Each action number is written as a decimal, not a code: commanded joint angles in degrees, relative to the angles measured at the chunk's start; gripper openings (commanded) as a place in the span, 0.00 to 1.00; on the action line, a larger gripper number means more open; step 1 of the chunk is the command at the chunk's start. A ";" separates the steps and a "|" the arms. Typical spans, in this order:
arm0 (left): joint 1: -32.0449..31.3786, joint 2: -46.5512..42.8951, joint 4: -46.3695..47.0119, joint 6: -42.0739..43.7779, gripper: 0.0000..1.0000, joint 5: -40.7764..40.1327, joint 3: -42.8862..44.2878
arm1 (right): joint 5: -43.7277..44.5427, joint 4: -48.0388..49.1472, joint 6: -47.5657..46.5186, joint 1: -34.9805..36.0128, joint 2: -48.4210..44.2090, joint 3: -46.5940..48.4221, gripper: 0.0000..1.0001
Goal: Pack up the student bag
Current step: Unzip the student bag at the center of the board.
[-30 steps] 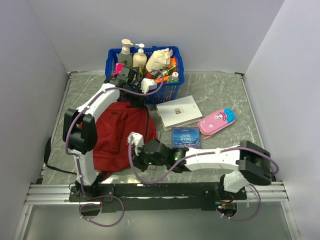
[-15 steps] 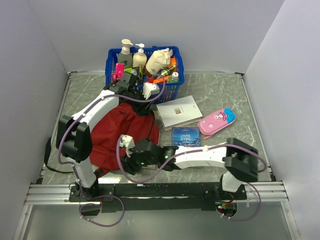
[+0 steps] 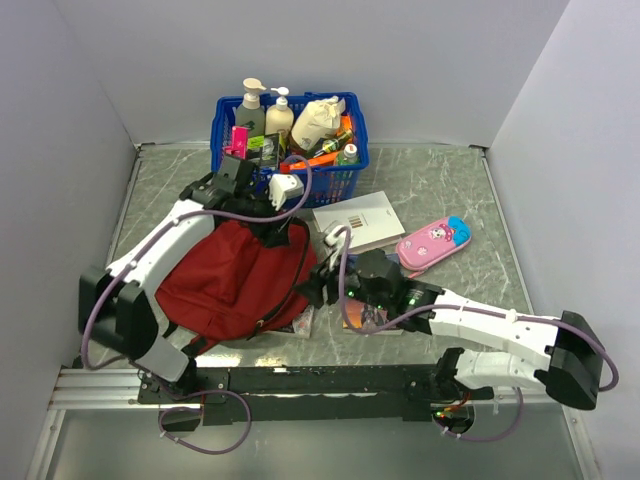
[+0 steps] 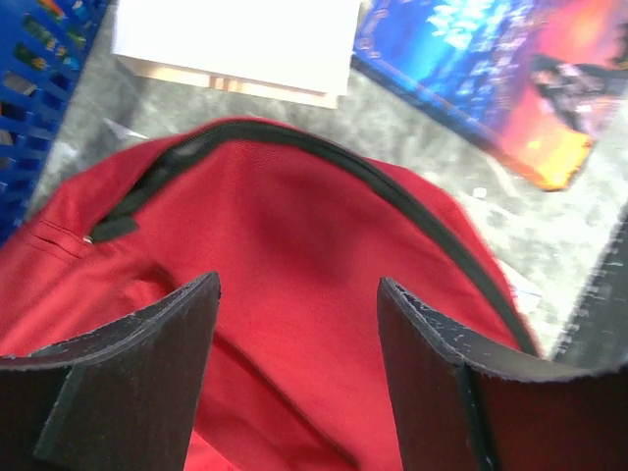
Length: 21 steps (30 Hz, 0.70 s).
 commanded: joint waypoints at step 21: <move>-7.87 -12.79 9.96 -10.69 0.80 3.44 -22.61 | -0.23 11.08 9.72 -11.68 9.69 -5.96 0.52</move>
